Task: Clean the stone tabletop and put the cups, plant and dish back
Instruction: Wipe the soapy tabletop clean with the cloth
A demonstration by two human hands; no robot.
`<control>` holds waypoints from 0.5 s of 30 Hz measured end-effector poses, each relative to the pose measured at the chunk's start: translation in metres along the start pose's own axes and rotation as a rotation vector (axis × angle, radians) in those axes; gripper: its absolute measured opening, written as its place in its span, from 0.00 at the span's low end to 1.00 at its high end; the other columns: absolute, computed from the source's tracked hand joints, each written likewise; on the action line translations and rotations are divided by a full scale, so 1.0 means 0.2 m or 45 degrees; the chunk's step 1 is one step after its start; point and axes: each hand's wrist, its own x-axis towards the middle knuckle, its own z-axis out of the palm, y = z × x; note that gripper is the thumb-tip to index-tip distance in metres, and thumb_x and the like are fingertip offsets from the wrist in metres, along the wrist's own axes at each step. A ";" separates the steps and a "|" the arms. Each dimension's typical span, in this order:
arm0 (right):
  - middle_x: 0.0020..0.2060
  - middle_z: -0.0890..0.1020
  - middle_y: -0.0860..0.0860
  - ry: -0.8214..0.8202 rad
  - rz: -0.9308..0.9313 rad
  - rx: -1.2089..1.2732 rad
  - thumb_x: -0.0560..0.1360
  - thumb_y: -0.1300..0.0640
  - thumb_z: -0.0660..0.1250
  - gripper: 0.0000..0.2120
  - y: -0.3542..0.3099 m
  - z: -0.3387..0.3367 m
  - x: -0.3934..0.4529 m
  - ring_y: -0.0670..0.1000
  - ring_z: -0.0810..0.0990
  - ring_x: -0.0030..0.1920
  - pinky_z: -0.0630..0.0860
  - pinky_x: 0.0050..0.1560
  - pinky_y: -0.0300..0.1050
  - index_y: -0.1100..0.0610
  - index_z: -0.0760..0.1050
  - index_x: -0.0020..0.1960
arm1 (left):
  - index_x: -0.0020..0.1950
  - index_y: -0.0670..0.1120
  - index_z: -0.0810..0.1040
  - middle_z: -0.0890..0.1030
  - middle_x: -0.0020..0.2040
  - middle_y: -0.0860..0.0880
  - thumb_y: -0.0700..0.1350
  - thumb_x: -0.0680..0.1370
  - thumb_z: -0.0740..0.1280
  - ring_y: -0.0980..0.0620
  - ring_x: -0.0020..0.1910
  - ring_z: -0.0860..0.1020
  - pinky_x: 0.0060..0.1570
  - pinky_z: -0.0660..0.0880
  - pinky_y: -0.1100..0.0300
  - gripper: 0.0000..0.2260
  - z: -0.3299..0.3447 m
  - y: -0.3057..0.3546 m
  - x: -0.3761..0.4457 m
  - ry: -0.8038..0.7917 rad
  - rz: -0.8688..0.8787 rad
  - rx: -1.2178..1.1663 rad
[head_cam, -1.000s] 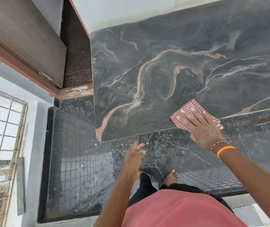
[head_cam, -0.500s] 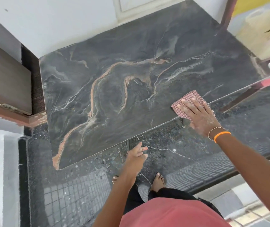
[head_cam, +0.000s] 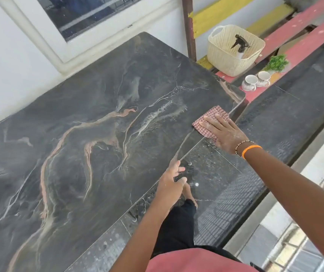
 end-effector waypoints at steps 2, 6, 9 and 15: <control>0.77 0.43 0.44 -0.019 0.055 0.055 0.74 0.58 0.62 0.40 0.11 -0.01 0.03 0.53 0.43 0.77 0.50 0.75 0.56 0.45 0.40 0.76 | 0.72 0.51 0.63 0.74 0.61 0.59 0.37 0.78 0.60 0.60 0.63 0.68 0.59 0.63 0.63 0.24 0.03 0.11 0.12 -0.043 0.025 -0.018; 0.77 0.43 0.43 0.013 0.136 0.173 0.75 0.61 0.62 0.39 0.36 -0.03 0.11 0.53 0.41 0.77 0.50 0.75 0.58 0.45 0.42 0.76 | 0.72 0.53 0.64 0.74 0.61 0.60 0.38 0.78 0.60 0.61 0.62 0.70 0.58 0.64 0.63 0.23 0.09 0.33 0.39 -0.085 0.056 -0.087; 0.77 0.46 0.45 0.075 0.104 0.264 0.74 0.66 0.61 0.38 0.55 -0.03 0.17 0.55 0.42 0.77 0.48 0.76 0.52 0.48 0.46 0.76 | 0.71 0.54 0.64 0.75 0.60 0.60 0.38 0.78 0.60 0.60 0.62 0.71 0.54 0.65 0.65 0.23 0.13 0.49 0.58 -0.131 0.049 -0.108; 0.71 0.68 0.51 0.263 0.460 0.924 0.70 0.73 0.59 0.33 0.91 -0.02 0.30 0.53 0.68 0.69 0.65 0.67 0.42 0.51 0.64 0.72 | 0.72 0.51 0.64 0.75 0.59 0.60 0.38 0.78 0.60 0.59 0.61 0.72 0.57 0.64 0.64 0.22 0.21 0.81 0.94 -0.214 0.018 -0.121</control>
